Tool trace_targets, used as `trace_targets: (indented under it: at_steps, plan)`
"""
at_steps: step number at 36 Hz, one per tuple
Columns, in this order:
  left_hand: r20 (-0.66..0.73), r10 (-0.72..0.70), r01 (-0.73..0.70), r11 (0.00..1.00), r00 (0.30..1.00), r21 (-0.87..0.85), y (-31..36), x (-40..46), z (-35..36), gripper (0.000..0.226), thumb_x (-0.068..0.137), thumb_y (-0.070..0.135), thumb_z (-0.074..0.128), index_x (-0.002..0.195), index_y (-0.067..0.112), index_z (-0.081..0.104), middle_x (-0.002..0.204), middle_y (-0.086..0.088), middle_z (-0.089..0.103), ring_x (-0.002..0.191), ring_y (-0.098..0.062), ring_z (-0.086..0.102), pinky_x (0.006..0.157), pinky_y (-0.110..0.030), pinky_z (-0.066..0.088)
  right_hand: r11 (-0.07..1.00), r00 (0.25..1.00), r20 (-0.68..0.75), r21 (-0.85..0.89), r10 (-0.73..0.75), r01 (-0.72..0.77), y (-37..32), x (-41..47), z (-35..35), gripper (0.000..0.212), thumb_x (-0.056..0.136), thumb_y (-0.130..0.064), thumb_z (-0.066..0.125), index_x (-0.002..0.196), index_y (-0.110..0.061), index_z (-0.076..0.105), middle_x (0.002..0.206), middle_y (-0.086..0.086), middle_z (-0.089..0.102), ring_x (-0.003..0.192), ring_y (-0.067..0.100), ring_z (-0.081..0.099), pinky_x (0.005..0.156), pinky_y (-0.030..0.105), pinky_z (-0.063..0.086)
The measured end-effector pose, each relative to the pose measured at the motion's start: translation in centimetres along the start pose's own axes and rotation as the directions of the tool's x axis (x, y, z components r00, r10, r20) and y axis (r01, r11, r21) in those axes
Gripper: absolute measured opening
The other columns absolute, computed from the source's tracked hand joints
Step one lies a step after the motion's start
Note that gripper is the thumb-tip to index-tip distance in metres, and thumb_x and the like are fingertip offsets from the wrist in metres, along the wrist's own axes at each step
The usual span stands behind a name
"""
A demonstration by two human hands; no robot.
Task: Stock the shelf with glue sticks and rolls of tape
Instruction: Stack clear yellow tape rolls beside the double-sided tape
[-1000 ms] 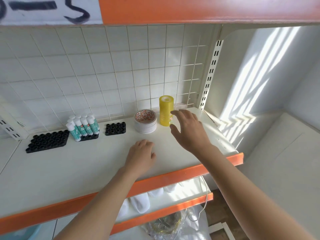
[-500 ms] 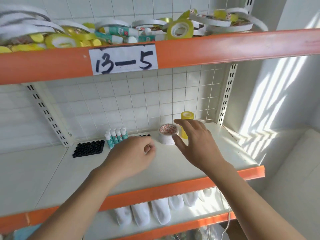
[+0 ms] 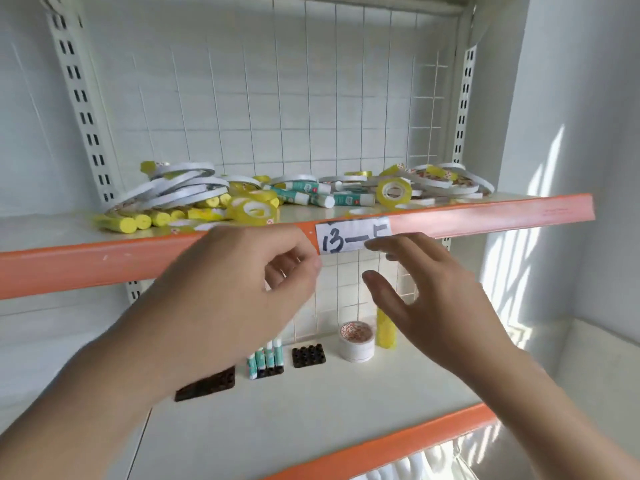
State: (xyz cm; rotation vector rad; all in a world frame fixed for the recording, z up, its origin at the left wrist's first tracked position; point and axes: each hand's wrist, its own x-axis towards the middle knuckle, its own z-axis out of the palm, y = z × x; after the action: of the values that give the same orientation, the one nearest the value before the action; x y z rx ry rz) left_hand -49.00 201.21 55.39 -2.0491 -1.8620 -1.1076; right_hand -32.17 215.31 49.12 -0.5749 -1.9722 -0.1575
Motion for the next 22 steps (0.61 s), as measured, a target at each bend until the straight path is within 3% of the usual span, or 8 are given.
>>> trace_targets:
  at_steps: [3,7,10,13,18,22]
  plan:
    - [-0.043,0.029,-0.027,0.999,0.999,0.032,0.0,1.4,-2.2,0.017,0.08,0.043,0.052,0.074,0.034,0.066,0.074,0.022,0.066,0.068,0.0,0.059,0.06,-0.021,0.047,0.999,0.999,-0.033,-0.006,-0.042,0.042,-1.1,2.2,-0.4,0.035,0.089,-0.042,0.052,0.114,-0.02,0.064,0.105,-0.005,0.064,0.098,0.02,0.061,0.074,0.037,0.053]
    - [-0.1,0.019,-0.011,0.996,0.995,0.088,-0.6,3.7,-3.9,0.019,0.085,0.038,0.054,0.073,0.029,0.066,0.073,0.027,0.062,0.059,-0.002,0.057,0.049,-0.015,0.041,0.996,0.996,-0.047,-0.06,-0.07,0.067,-1.8,5.0,0.1,0.036,0.088,-0.046,0.05,0.112,-0.023,0.063,0.106,-0.005,0.064,0.099,0.02,0.059,0.072,0.031,0.05]
    - [-0.135,0.003,0.023,0.982,0.991,0.19,-1.7,5.5,-4.5,0.017,0.087,0.034,0.055,0.075,0.029,0.065,0.069,0.02,0.063,0.068,-0.004,0.057,0.067,-0.027,0.051,0.994,0.997,-0.009,-0.081,-0.071,0.07,-2.0,7.0,0.8,0.037,0.089,-0.049,0.048,0.113,-0.025,0.062,0.107,-0.005,0.064,0.1,0.021,0.059,0.07,0.029,0.045]
    - [-0.167,0.008,0.042,0.954,0.986,0.298,-3.5,7.3,-5.0,0.014,0.087,0.029,0.054,0.077,0.027,0.063,0.072,0.015,0.063,0.079,-0.012,0.06,0.075,-0.037,0.051,0.995,0.995,0.085,-0.082,-0.05,0.057,-1.8,8.8,1.7,0.034,0.092,-0.046,0.053,0.119,-0.025,0.061,0.112,-0.003,0.063,0.105,0.022,0.056,0.075,0.034,0.048]
    - [-0.126,0.063,-0.009,0.919,0.99,0.393,-6.5,9.2,-4.9,0.011,0.09,0.025,0.055,0.089,0.025,0.066,0.088,0.01,0.058,0.09,-0.015,0.056,0.081,-0.038,0.048,0.999,0.966,0.254,0.01,-0.045,0.044,-1.9,11.7,3.8,0.033,0.092,-0.047,0.054,0.12,-0.029,0.058,0.111,-0.005,0.059,0.106,0.016,0.053,0.081,0.034,0.047]
    - [-0.17,0.071,0.012,0.897,0.983,0.442,-8.3,9.3,-4.5,0.013,0.091,0.022,0.055,0.096,0.022,0.067,0.093,0.007,0.058,0.095,-0.016,0.053,0.081,-0.036,0.047,0.991,0.862,0.498,0.13,-0.095,0.034,-2.7,13.8,5.7,0.037,0.089,-0.051,0.057,0.12,-0.031,0.059,0.114,-0.005,0.057,0.099,0.011,0.058,0.09,0.031,0.046]
